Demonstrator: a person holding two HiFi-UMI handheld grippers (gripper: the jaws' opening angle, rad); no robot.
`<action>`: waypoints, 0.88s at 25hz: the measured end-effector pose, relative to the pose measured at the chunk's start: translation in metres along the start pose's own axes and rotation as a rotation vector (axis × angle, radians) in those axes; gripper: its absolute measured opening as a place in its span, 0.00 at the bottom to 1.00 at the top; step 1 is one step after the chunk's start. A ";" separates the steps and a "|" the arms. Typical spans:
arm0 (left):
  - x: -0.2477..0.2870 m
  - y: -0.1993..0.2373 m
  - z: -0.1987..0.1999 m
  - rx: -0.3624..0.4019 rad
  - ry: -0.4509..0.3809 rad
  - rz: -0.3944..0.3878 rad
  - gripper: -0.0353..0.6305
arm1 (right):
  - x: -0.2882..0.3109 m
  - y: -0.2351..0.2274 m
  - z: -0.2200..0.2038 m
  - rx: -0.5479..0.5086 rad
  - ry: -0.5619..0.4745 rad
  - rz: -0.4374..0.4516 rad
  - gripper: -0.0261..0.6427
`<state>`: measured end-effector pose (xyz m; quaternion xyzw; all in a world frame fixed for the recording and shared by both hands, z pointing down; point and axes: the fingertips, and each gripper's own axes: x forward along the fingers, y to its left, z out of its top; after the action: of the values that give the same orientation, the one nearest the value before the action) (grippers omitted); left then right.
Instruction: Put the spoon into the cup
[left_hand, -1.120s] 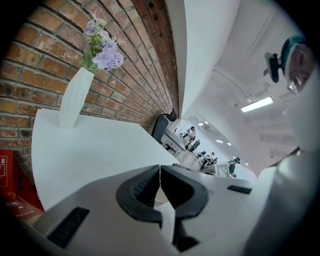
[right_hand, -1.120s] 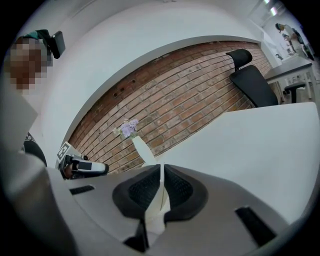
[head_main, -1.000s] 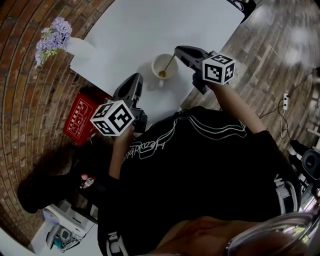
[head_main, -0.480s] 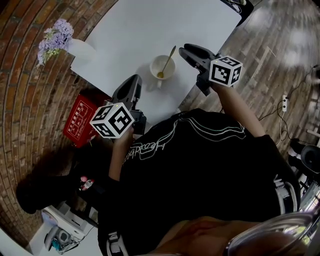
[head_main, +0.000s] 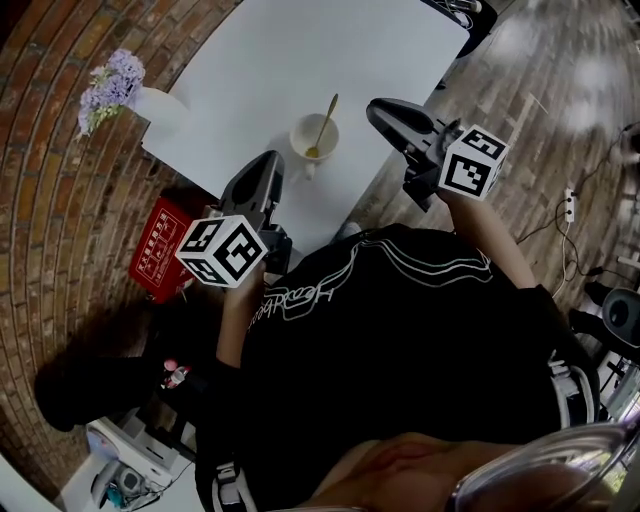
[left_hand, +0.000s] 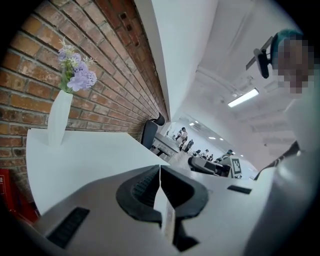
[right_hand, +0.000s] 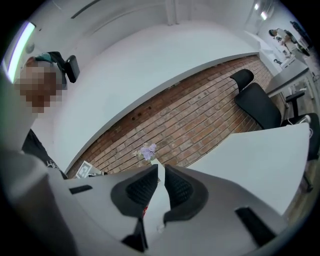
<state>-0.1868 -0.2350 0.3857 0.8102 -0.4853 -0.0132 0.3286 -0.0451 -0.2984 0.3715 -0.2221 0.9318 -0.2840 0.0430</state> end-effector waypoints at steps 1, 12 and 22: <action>0.001 -0.004 0.000 0.001 0.000 -0.009 0.06 | -0.002 0.004 0.001 -0.007 -0.002 0.004 0.07; 0.012 -0.028 -0.011 -0.010 0.042 -0.088 0.06 | -0.013 0.040 -0.011 -0.008 0.038 0.164 0.03; 0.010 -0.035 -0.014 -0.002 0.052 -0.116 0.06 | -0.008 0.041 -0.023 -0.018 0.076 0.143 0.03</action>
<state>-0.1498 -0.2244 0.3810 0.8368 -0.4286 -0.0115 0.3405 -0.0583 -0.2527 0.3684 -0.1444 0.9487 -0.2800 0.0258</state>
